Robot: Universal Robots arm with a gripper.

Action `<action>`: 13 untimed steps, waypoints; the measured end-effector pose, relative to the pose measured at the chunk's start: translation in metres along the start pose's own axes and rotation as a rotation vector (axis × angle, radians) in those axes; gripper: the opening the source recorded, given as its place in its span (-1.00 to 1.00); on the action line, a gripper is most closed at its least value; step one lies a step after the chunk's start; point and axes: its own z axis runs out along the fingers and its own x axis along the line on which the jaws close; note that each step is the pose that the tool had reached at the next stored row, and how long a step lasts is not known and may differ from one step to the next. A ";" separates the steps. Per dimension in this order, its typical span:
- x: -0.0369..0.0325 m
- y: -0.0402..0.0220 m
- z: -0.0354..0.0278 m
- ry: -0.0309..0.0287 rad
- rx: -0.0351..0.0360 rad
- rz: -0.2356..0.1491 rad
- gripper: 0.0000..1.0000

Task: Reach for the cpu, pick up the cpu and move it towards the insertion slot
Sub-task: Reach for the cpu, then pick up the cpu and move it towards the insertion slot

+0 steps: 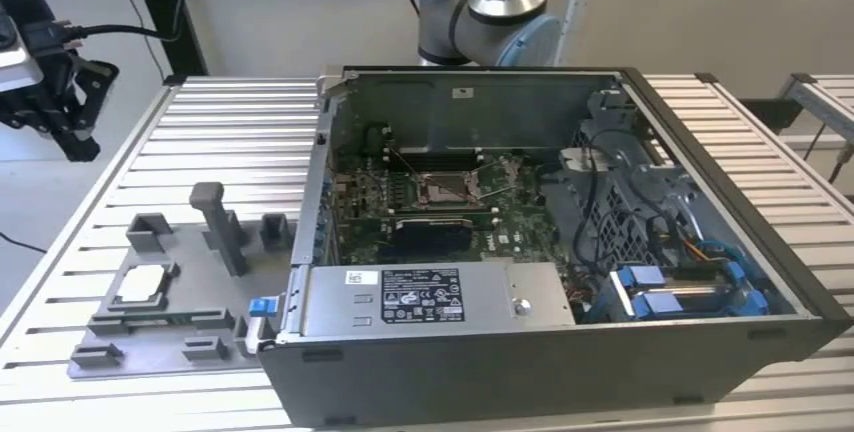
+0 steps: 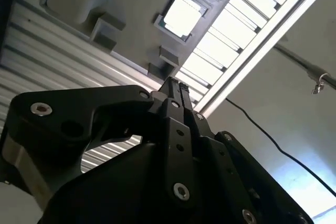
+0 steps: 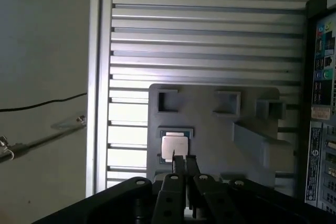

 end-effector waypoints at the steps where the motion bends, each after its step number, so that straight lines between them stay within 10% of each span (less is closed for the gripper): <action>1: 0.0000 0.0000 0.0000 0.0000 0.0000 0.000 1.00; 13: 0.0000 0.0000 0.0000 0.0000 -0.0003 0.000 1.00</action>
